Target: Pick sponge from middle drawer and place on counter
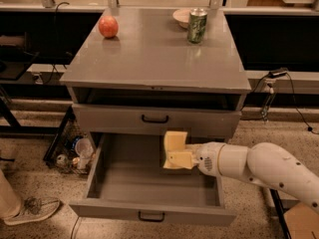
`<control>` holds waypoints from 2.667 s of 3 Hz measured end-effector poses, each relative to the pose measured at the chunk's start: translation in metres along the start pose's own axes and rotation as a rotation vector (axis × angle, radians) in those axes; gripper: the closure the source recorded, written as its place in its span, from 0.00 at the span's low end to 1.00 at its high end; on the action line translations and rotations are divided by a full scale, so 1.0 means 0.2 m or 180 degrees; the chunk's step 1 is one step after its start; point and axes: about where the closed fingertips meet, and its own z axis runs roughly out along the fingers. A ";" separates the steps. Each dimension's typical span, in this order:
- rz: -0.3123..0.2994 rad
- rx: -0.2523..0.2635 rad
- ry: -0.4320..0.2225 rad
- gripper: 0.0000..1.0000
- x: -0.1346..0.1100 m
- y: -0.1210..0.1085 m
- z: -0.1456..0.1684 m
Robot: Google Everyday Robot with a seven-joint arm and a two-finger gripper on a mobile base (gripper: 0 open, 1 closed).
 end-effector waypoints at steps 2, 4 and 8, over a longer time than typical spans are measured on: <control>-0.0427 0.0612 -0.0568 1.00 -0.53 -0.15 -0.48; -0.0696 0.0892 -0.0763 1.00 -0.87 -0.18 -0.71; -0.1439 0.0746 -0.0611 1.00 -1.57 -0.32 -0.36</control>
Offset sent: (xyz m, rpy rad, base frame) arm 0.0562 -0.1377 0.2065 -0.1536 -0.3952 -0.2629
